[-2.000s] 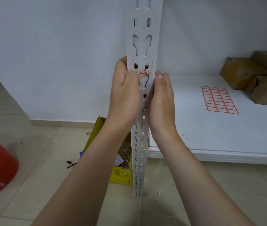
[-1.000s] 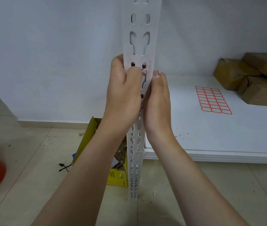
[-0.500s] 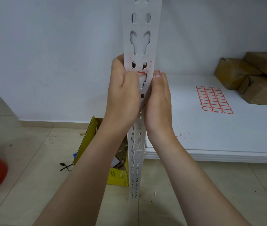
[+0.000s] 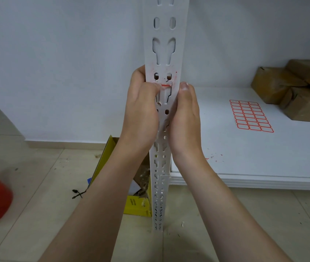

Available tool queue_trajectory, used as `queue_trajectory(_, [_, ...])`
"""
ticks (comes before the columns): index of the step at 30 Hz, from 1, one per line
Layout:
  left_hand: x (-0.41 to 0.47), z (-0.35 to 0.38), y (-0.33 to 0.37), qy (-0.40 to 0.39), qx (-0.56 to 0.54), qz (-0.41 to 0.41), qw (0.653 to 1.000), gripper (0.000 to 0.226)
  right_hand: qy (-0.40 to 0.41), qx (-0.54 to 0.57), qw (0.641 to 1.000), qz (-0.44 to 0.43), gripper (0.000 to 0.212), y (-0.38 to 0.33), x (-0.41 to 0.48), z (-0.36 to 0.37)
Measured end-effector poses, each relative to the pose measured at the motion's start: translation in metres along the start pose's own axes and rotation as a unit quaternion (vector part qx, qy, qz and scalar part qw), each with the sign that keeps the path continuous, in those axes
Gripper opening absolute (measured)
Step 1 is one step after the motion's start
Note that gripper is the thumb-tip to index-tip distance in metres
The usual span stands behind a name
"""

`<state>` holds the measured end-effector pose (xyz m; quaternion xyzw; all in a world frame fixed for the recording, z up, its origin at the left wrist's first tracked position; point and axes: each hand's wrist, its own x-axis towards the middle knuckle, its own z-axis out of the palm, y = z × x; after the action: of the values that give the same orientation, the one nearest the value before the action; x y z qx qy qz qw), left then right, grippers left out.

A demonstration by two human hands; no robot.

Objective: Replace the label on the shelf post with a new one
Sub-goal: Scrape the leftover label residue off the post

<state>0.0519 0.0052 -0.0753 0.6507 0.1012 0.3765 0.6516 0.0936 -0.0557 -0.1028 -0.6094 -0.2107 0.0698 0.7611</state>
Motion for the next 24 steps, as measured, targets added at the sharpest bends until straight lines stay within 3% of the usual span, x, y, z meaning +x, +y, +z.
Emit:
queue_trajectory(11, [0.0,0.005,-0.004,0.021,0.018,0.0,1.0,0.025,0.016,0.002,1.0,-0.021,0.029,0.003,0.0,0.003])
queue_trajectory(16, [-0.002,-0.009,-0.004,0.007,-0.048,0.026,0.998,0.052,0.009,-0.013,1.0,-0.005,0.035,0.0,0.0,-0.001])
queue_trajectory(21, [-0.003,-0.029,-0.008,0.142,-0.032,0.056,0.988,0.031,0.025,-0.042,0.999,-0.007,0.038,0.004,0.0,-0.002])
queue_trajectory(24, [0.0,-0.036,-0.007,0.178,-0.015,0.064,0.982,0.031,0.022,-0.033,0.999,0.004,0.037,0.008,0.001,-0.003])
